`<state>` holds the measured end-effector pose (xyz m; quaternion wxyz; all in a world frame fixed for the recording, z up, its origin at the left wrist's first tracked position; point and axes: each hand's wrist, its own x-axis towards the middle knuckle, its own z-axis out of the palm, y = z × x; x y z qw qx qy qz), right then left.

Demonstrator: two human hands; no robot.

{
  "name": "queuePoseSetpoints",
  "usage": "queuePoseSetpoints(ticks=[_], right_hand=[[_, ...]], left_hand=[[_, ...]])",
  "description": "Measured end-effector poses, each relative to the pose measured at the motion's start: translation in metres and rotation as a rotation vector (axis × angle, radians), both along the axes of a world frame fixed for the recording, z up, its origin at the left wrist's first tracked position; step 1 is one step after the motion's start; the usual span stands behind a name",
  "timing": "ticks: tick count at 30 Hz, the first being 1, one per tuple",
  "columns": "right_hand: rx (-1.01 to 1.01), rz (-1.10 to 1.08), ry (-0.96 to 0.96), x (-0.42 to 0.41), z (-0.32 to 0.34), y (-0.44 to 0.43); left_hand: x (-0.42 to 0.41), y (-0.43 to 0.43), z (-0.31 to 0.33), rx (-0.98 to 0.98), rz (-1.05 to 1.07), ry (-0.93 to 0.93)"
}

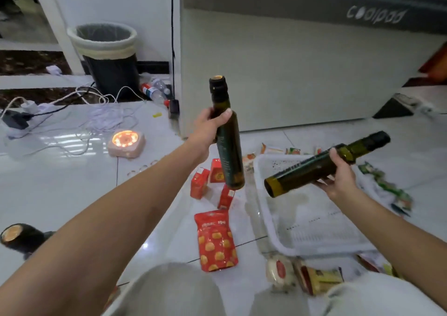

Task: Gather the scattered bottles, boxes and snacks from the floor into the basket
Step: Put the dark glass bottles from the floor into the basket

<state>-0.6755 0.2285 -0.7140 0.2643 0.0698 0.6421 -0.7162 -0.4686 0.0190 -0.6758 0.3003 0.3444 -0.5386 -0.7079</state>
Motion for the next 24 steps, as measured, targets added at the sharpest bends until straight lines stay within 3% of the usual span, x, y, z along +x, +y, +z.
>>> queuePoseSetpoints(ticks=[5,10,20,22,24], right_hand=[[0.047,-0.155,-0.092,-0.041,-0.036,0.062],[0.043,-0.142,-0.289,-0.060,-0.094,0.098],[0.244,0.119,-0.720,-0.088,-0.161,0.098],[0.354,0.304,-0.754,-0.095,-0.154,0.100],[0.530,0.583,-0.668,-0.105,-0.132,0.096]], left_hand=[[-0.059,0.045,0.000,-0.114,-0.137,-0.062],[-0.109,0.087,-0.009,-0.256,-0.217,-0.196],[-0.165,0.110,-0.009,-0.319,-0.143,-0.334],[-0.171,0.108,-0.008,-0.331,-0.162,-0.372],[-0.176,0.108,-0.007,-0.341,-0.236,-0.410]])
